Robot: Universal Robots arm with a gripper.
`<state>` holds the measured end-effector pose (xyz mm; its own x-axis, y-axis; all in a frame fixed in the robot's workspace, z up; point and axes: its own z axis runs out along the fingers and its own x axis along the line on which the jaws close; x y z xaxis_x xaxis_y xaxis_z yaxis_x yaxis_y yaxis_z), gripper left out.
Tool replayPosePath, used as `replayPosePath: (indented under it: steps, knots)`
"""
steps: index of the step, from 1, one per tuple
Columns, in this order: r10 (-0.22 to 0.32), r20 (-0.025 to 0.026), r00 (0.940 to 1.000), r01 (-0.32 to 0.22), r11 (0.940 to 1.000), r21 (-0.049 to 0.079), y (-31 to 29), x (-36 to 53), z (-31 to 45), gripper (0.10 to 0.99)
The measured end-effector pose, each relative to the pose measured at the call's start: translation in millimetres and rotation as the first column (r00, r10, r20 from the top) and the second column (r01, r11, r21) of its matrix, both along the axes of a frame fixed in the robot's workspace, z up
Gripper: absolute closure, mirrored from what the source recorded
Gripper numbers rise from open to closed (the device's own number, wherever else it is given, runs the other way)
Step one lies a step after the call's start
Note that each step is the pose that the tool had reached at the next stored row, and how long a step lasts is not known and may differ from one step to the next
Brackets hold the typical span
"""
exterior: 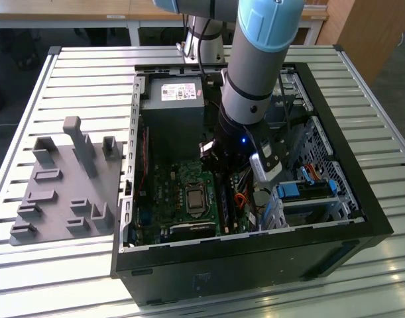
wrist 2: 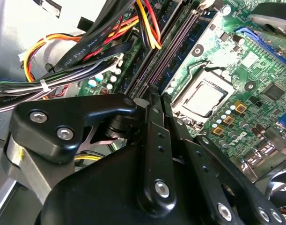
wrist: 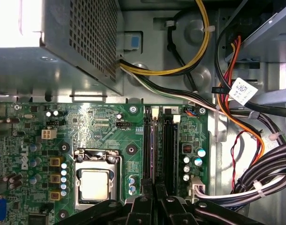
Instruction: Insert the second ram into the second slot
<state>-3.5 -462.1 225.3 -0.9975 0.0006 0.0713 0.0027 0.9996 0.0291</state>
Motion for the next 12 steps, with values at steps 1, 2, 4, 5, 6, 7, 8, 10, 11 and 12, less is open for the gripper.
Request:
replayPosePath:
  steps: [1, 2, 4, 5, 6, 7, 8, 10, 11, 12]
  knots:
    - [0.0, 0.0, 1.0, 0.0, 1.0, 0.0, 0.0, 0.0, 0.0, 0.949]
    - [0.0, -0.0001, 1.0, 0.0, 1.0, 0.0, 0.0, 0.2, 0.0, 0.949]
    - [0.0, 0.0, 1.0, 0.0, 1.0, 0.0, 0.0, 0.3, -0.2, 0.949]
    - [0.001, 0.0, 1.0, -0.001, 1.0, 0.0, 0.0, 0.3, -0.3, 0.949]
    - [0.002, 0.0, 1.0, -0.002, 1.0, 0.0, 0.0, 0.3, -0.5, 0.949]
    - [0.002, 0.0, 1.0, -0.002, 1.0, 0.0, 0.0, 0.3, -0.7, 0.949]
    - [0.003, -0.0001, 1.0, -0.003, 1.0, 0.0, 0.0, 0.3, -0.9, 0.949]
    - [0.003, -0.0002, 1.0, -0.003, 1.0, 0.0, 0.0, 0.3, -1.4, 0.949]
    - [0.003, -0.0003, 1.0, -0.003, 1.0, 0.0, 0.0, 0.2, -1.6, 0.949]
    - [0.004, -0.0004, 1.0, -0.004, 1.0, 0.0, 0.0, 0.3, -2.0, 0.949]
